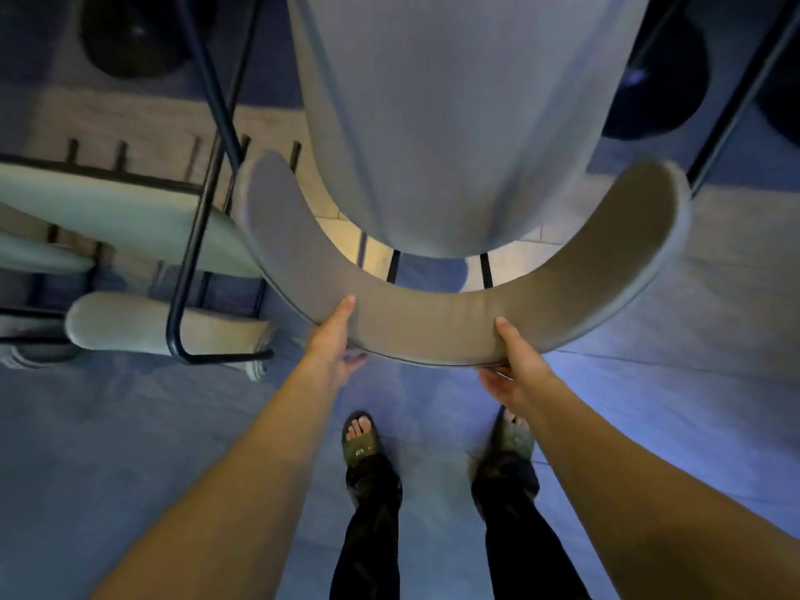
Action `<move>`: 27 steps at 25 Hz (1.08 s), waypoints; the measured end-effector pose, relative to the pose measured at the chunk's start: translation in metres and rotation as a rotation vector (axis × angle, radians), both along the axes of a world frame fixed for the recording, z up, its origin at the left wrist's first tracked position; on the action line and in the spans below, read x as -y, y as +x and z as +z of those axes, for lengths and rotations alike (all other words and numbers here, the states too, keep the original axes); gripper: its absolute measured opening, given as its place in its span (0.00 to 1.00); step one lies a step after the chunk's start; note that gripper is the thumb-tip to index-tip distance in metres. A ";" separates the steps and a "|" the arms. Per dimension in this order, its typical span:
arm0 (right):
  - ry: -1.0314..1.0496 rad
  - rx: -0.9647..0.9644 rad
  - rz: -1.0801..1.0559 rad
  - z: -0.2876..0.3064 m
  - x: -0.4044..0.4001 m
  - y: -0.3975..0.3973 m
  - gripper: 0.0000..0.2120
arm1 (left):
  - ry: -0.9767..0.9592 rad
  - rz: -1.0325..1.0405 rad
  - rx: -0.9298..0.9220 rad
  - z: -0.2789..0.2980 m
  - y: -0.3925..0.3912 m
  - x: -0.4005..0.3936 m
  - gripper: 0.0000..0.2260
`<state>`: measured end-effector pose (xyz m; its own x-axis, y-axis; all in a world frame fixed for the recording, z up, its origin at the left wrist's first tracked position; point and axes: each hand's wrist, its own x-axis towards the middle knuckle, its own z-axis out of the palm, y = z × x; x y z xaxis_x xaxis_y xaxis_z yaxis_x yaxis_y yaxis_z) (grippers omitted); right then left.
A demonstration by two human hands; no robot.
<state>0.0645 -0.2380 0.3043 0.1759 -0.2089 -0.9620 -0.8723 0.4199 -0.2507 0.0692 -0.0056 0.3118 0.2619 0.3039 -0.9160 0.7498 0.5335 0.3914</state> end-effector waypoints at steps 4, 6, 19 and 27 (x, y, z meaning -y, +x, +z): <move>-0.057 0.048 0.083 0.067 0.018 0.027 0.29 | 0.027 0.048 0.079 0.068 0.028 0.018 0.24; -0.082 0.048 0.102 0.095 0.027 0.038 0.26 | 0.009 0.051 0.100 0.092 0.038 0.025 0.22; -0.073 -0.065 0.091 0.165 0.033 0.013 0.21 | 0.035 -0.034 -0.018 0.142 0.040 0.028 0.20; -0.142 -0.092 0.174 0.181 0.041 0.025 0.18 | 0.108 -0.133 -0.060 0.119 0.053 0.021 0.19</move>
<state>0.0894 -0.2788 0.4852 0.1343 -0.3170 -0.9389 -0.9501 0.2280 -0.2129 0.1222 -0.0270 0.4306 0.2521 0.3675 -0.8952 0.8347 0.3854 0.3933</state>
